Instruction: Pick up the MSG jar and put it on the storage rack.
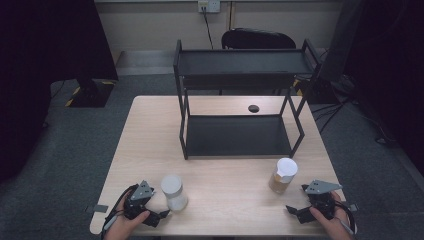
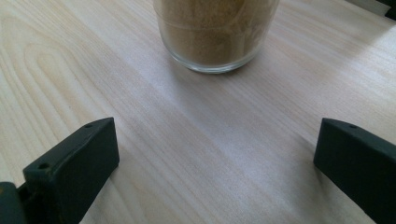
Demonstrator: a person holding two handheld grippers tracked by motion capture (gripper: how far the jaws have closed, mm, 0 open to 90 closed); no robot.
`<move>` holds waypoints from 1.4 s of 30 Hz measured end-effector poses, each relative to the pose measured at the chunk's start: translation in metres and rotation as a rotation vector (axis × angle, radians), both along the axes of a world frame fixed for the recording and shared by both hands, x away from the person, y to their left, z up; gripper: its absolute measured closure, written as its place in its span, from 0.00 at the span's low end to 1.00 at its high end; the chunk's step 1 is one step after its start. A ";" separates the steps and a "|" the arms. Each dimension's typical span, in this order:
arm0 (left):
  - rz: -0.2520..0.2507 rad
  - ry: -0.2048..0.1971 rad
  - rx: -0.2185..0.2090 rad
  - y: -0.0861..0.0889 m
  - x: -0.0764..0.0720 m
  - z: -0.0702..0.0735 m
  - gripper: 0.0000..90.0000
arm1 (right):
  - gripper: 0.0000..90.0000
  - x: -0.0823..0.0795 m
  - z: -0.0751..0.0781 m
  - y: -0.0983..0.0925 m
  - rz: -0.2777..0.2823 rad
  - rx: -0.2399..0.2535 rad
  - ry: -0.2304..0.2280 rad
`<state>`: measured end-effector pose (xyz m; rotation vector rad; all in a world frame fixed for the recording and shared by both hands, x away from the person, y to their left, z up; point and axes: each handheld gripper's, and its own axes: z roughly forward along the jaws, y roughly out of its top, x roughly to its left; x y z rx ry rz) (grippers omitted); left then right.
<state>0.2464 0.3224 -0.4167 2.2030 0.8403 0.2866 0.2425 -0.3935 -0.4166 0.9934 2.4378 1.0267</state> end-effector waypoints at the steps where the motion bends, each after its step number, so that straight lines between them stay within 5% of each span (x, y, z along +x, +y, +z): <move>1: -0.006 0.001 -0.006 -0.001 0.000 0.000 0.00 | 0.00 0.000 0.000 0.000 0.000 0.000 0.000; 14: -0.052 -0.002 -0.039 -0.006 0.004 0.000 0.02 | 0.00 0.000 0.000 0.000 0.000 0.000 0.000; 42: -0.036 0.001 -0.249 -0.002 0.009 0.013 0.02 | 0.00 0.000 0.000 0.000 0.000 0.000 0.000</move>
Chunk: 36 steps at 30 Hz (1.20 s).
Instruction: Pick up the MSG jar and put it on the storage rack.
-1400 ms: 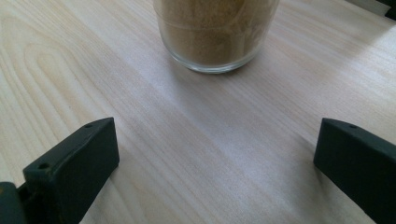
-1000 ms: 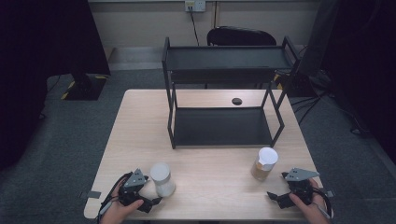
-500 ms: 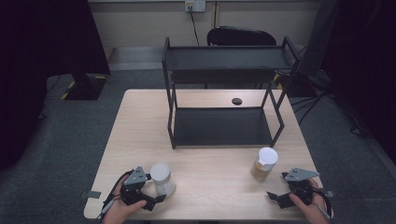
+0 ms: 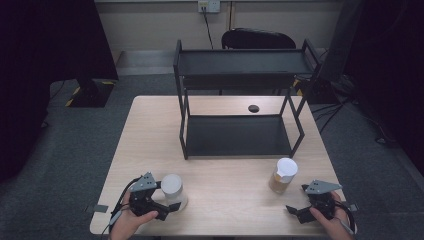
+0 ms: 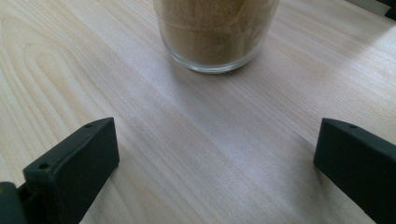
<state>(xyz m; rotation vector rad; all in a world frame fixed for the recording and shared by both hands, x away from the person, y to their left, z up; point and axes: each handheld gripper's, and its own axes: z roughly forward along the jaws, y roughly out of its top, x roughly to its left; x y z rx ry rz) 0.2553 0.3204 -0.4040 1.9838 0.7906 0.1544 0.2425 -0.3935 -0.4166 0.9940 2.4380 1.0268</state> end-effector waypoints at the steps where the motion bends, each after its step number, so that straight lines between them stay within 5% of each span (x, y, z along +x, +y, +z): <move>1: -0.001 -0.003 -0.005 -0.001 0.000 0.001 0.02 | 0.00 0.000 0.000 0.000 0.000 0.000 0.000; 18: 0.011 -0.040 -0.024 -0.005 0.000 0.007 0.21 | 0.00 0.000 0.000 0.000 0.000 0.000 0.000; 24: -0.006 -0.047 -0.006 -0.009 0.001 0.010 0.27 | 0.00 0.000 0.000 0.000 0.000 0.000 0.000; 36: 0.011 -0.121 0.076 -0.023 -0.013 0.017 0.36 | 0.00 0.000 0.000 0.000 0.000 0.000 -0.001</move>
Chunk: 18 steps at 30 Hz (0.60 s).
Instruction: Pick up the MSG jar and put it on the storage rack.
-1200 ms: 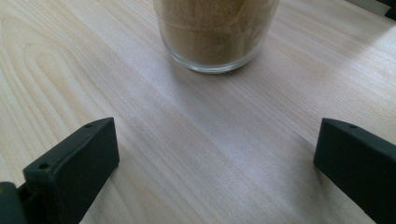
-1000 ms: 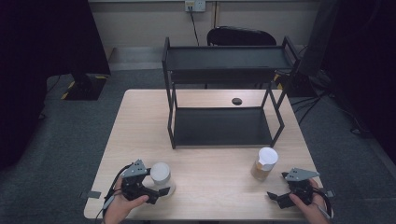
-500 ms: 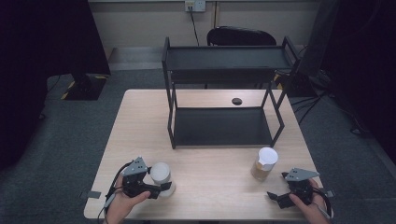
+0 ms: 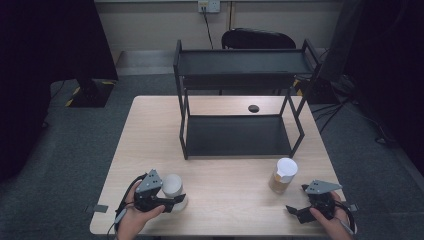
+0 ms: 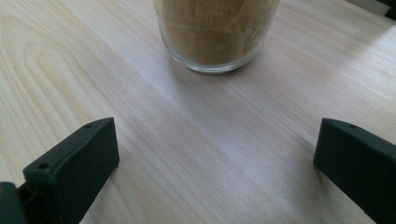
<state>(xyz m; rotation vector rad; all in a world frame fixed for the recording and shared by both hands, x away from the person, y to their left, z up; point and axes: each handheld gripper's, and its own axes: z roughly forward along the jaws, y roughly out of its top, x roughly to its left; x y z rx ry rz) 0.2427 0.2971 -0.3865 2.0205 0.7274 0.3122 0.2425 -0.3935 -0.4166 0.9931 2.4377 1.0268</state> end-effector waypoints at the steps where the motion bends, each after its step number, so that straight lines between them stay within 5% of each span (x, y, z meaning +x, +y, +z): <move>1: 0.006 -0.014 0.011 -0.002 -0.002 0.001 0.37 | 0.00 0.000 0.000 0.000 0.000 0.000 0.000; 18: 0.077 -0.004 0.020 -0.012 -0.004 0.012 0.39 | 0.00 0.000 0.000 0.000 0.000 0.000 0.001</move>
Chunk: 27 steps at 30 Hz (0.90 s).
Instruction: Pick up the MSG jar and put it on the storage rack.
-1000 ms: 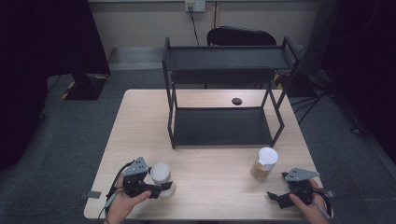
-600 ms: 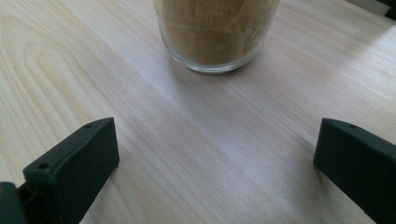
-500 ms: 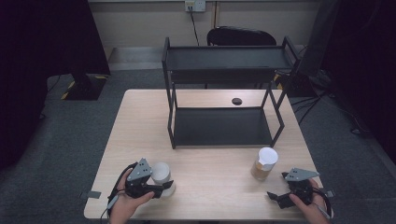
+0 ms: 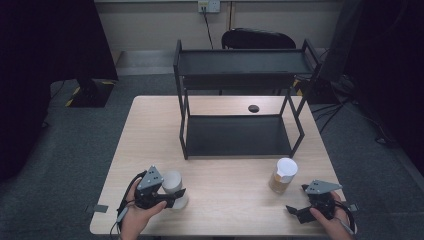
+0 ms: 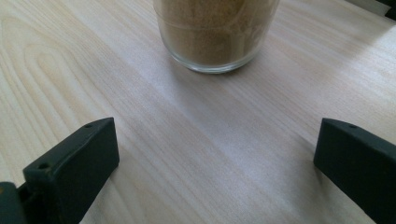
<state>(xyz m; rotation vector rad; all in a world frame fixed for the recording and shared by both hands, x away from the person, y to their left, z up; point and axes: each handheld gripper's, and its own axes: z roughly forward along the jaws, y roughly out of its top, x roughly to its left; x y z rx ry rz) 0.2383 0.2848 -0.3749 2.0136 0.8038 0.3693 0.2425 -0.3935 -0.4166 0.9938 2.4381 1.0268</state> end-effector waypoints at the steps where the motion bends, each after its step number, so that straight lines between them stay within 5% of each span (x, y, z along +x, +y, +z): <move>1: 0.002 0.001 0.001 0.000 0.000 0.000 0.39 | 0.00 0.000 0.000 0.000 0.000 0.000 0.000; 7: 0.007 0.006 -0.038 0.004 0.004 0.003 0.39 | 0.00 0.000 0.000 0.000 0.000 0.000 -0.001; 27: -0.016 0.012 -0.044 -0.014 0.034 0.023 0.39 | 0.00 0.000 0.000 0.000 0.000 0.000 0.000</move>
